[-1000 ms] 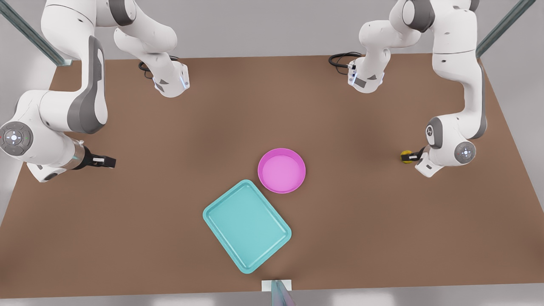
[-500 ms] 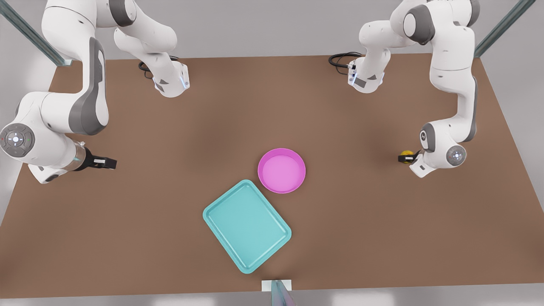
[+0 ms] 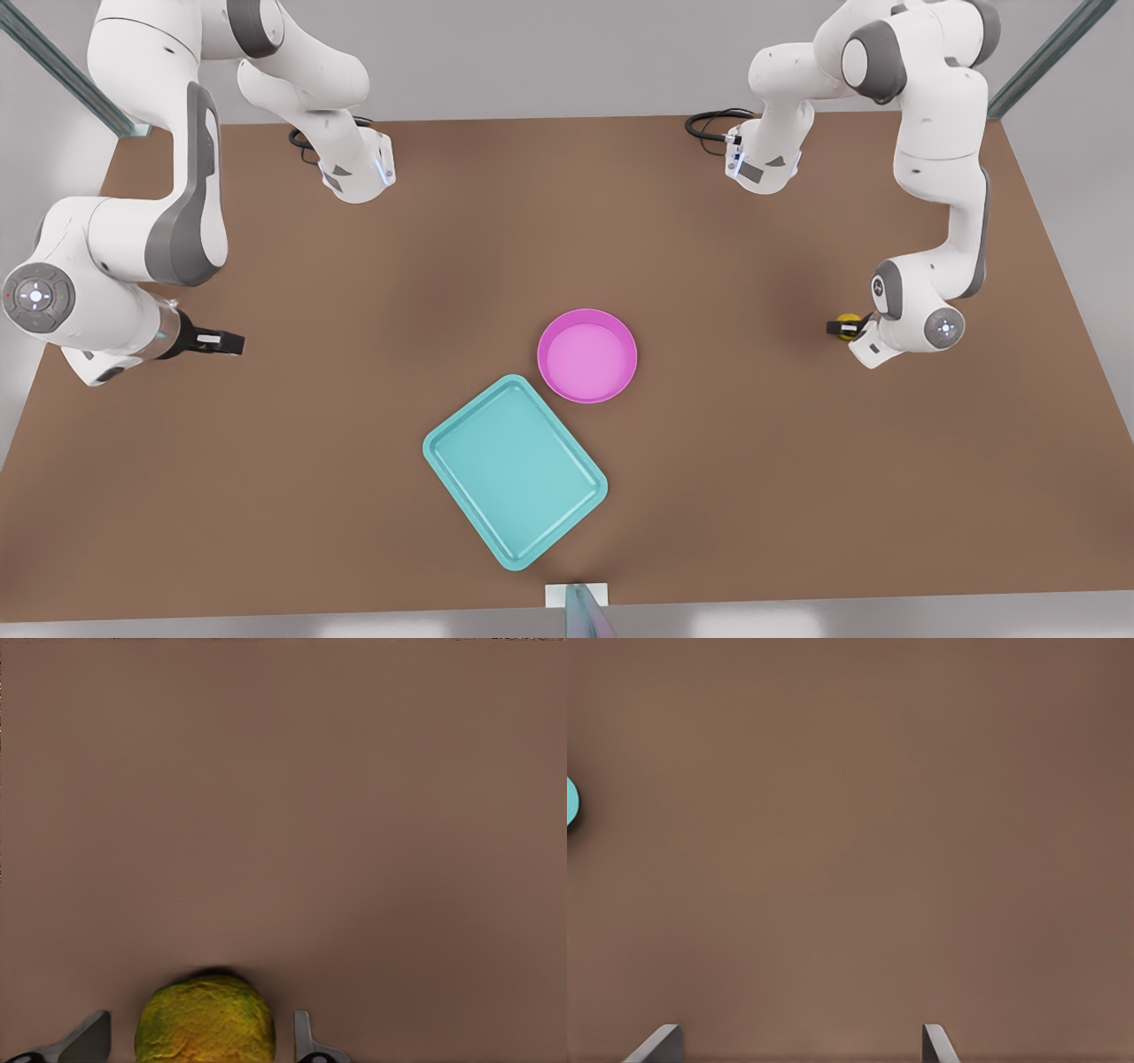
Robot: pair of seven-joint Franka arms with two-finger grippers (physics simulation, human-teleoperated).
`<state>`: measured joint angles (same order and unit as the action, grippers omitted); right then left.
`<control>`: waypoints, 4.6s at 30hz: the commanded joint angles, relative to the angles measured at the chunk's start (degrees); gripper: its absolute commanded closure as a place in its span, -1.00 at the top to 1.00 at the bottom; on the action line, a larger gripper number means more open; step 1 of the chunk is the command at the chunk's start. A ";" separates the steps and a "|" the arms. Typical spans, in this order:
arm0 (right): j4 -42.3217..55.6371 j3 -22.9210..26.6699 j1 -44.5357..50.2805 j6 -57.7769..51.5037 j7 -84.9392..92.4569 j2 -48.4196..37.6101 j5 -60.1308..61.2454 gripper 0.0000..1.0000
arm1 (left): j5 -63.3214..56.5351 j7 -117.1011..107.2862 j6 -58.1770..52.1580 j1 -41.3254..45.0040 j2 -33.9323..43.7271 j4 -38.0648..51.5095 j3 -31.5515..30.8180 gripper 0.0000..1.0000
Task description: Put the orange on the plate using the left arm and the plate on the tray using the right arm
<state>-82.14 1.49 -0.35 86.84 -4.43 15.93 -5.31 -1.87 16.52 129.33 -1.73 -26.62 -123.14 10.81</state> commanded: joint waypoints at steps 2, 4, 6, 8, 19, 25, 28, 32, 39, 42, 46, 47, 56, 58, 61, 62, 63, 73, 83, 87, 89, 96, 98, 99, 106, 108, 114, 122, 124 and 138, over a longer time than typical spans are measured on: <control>0.05 0.01 0.00 0.08 -0.14 -0.03 0.04 1.00 | 0.11 1.93 2.33 -0.03 -0.36 0.18 0.00 1.00; 0.05 0.01 0.00 0.08 -0.06 0.15 0.04 1.00 | 0.20 1.93 2.33 -0.03 -0.36 0.18 0.00 0.44; 0.05 0.01 -0.09 0.00 -0.06 0.15 0.04 1.00 | 0.20 1.93 2.33 -0.03 -0.63 0.26 0.00 0.42; 0.05 0.01 0.00 -0.09 -0.06 0.15 0.04 1.00 | 0.20 1.93 2.33 -0.03 -0.89 0.27 0.00 0.44; -0.04 0.01 -0.35 0.00 -0.06 0.33 0.04 1.00 | 0.55 -10.10 -17.51 14.35 3.87 14.65 -2.28 0.28; 0.05 0.01 -0.18 0.43 -0.06 1.12 0.83 1.00 | 8.28 -47.28 -24.39 33.54 -9.33 39.02 -13.26 0.28; -0.04 0.01 -0.09 0.79 -0.06 1.56 1.35 1.00 | 8.20 -53.79 -24.13 37.94 -11.96 39.02 -15.29 0.29; -0.21 0.01 0.71 2.81 -0.23 2.26 2.23 1.00 | 8.02 -55.37 -22.46 40.49 -17.24 43.33 -15.29 0.30; -3.02 0.01 2.37 7.11 -0.32 2.26 3.37 1.00 | 8.11 -54.76 -17.97 38.99 -19.88 47.11 -14.67 1.00; -8.21 0.01 3.69 10.71 -0.23 1.03 4.52 1.00 | 7.85 -55.11 -17.97 38.99 -19.70 47.11 -14.59 1.00; -19.19 0.01 9.14 23.55 -0.76 -1.87 8.38 1.00 | 7.85 -33.59 -48.90 38.82 -2.57 47.02 5.17 1.00; -20.34 0.01 11.15 25.21 -0.76 -1.70 9.53 1.00 | 7.76 -25.52 -53.20 38.91 1.47 47.11 12.81 1.00; -30.45 0.27 23.64 45.87 -1.46 6.04 28.86 1.00 | -1.21 -19.25 -51.02 16.05 7.03 50.69 -6.76 1.00; -30.01 0.18 26.98 48.07 -1.38 8.58 34.83 1.00 | -0.50 -17.75 -58.40 15.97 2.27 61.17 -6.59 1.00; -26.76 0.01 31.03 48.51 -1.38 11.84 43.36 1.00 | -0.51 -17.75 -58.41 16.05 3.42 60.82 -6.41 1.00; -25.88 0.01 32.17 48.51 -1.38 12.89 44.95 1.00 | 1.17 -16.52 -54.63 15.70 5.43 57.14 -5.62 1.00; -25.88 -0.08 32.52 49.65 -0.76 13.60 44.95 1.00 | 0.99 -16.44 -51.55 15.88 7.54 53.09 -5.09 1.00; -21.31 -1.84 35.86 54.14 -1.46 19.48 46.79 1.00 | 1.34 -16.35 -50.76 15.53 7.37 52.12 -4.39 1.00; -18.93 -1.84 36.83 54.75 -1.46 22.82 47.32 0.90 | 1.34 -16.35 -51.64 15.53 7.90 52.03 -4.30 1.00; -18.32 -1.92 36.83 54.66 -1.38 24.23 47.15 0.55 | 1.34 -16.35 -51.46 15.53 7.98 51.42 -4.30 1.00; -18.14 -1.92 37.44 54.66 -1.38 24.50 47.23 0.42 | 1.34 -16.35 -51.46 15.53 7.98 51.42 -4.30 1.00; -17.79 -1.92 37.53 53.96 -0.23 24.58 46.62 -0.34 | 1.34 -16.35 -51.46 15.53 7.99 51.42 -4.30 1.00; -17.79 -1.92 37.53 53.87 2.49 24.76 46.53 -0.44 | 1.34 -16.35 -51.55 15.53 8.07 51.42 -4.30 1.00; -17.79 -1.92 37.53 53.87 2.49 24.94 46.53 -0.44 | 1.43 -16.35 -51.55 15.53 8.07 51.42 -4.30 1.00; -17.09 -2.19 37.62 53.61 3.11 24.50 46.44 -0.57 | 1.34 -16.35 -51.46 15.61 7.99 51.33 -4.30 1.00; -17.00 -2.54 37.62 53.52 3.20 24.14 46.44 -0.57 | 1.34 -16.35 -51.46 15.53 7.99 51.42 -4.30 1.00; -14.63 -2.45 36.83 51.85 1.53 22.21 47.32 -0.57 | 1.34 -16.35 -51.64 15.61 8.07 51.42 -4.30 1.00; -3.90 -1.40 29.10 51.68 -10.43 23.44 48.72 -0.57 | 1.34 -16.35 -51.55 15.53 7.98 51.33 -4.30 1.00; -2.94 -1.49 24.97 51.15 -10.34 23.44 49.78 -0.57 | 1.34 -16.26 -51.55 15.53 7.90 51.33 -4.30 1.00; -2.94 -3.59 19.60 51.24 -10.43 26.60 49.69 -0.57 | 1.34 -16.35 -51.37 15.44 7.72 51.33 -4.30 1.00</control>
<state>-85.10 -1.95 19.00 138.26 -9.98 42.42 44.77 -0.49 0.02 77.85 13.76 -18.91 -71.83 6.49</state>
